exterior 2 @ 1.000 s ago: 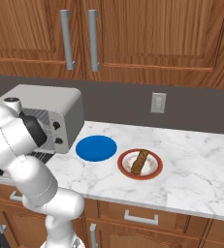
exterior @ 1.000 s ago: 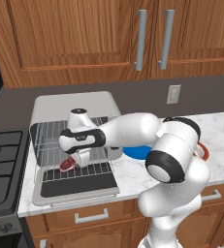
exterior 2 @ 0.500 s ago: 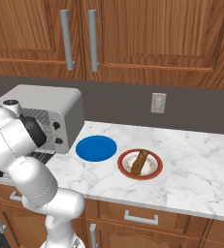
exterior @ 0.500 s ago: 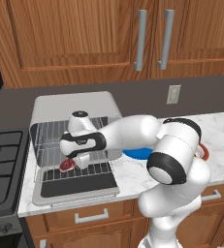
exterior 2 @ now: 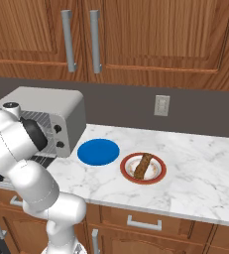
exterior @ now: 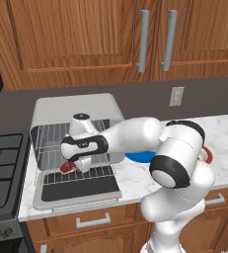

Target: Open the toaster oven door. Place the baguette on the top rack in the toaster oven and place the steak on the bottom rack.

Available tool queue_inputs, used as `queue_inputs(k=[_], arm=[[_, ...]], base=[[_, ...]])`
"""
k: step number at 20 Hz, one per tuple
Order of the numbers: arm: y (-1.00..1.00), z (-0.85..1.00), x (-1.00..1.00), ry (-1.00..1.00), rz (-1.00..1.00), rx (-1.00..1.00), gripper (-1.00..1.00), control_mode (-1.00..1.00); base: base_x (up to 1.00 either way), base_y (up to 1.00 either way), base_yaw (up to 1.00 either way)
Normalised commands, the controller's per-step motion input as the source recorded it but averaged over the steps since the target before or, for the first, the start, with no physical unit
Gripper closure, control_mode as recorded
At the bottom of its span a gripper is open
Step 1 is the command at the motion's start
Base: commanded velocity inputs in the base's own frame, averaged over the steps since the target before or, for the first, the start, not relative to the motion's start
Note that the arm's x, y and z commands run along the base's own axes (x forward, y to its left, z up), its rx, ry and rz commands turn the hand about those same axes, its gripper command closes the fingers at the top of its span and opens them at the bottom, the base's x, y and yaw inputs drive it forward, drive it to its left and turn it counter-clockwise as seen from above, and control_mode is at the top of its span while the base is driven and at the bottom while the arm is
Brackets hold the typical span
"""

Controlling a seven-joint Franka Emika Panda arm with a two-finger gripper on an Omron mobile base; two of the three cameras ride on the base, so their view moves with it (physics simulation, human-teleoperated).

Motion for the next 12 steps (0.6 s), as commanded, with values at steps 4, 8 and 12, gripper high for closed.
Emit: queue_inputs(k=[4, 8, 12], arm=[[-0.02, -0.05, -0.04, 0.00, -0.01, 0.00, -1.00, -1.00], [-0.03, 0.00, -0.06, 0.00, -0.04, 0.00, -1.00, -1.00], [-0.01, 0.09, -0.01, 0.00, -0.01, 0.00, -1.00, -1.00]], base=[[0.00, 0.00, 0.00], [0.00, 0.00, 0.00], [0.00, 0.00, 0.00]])
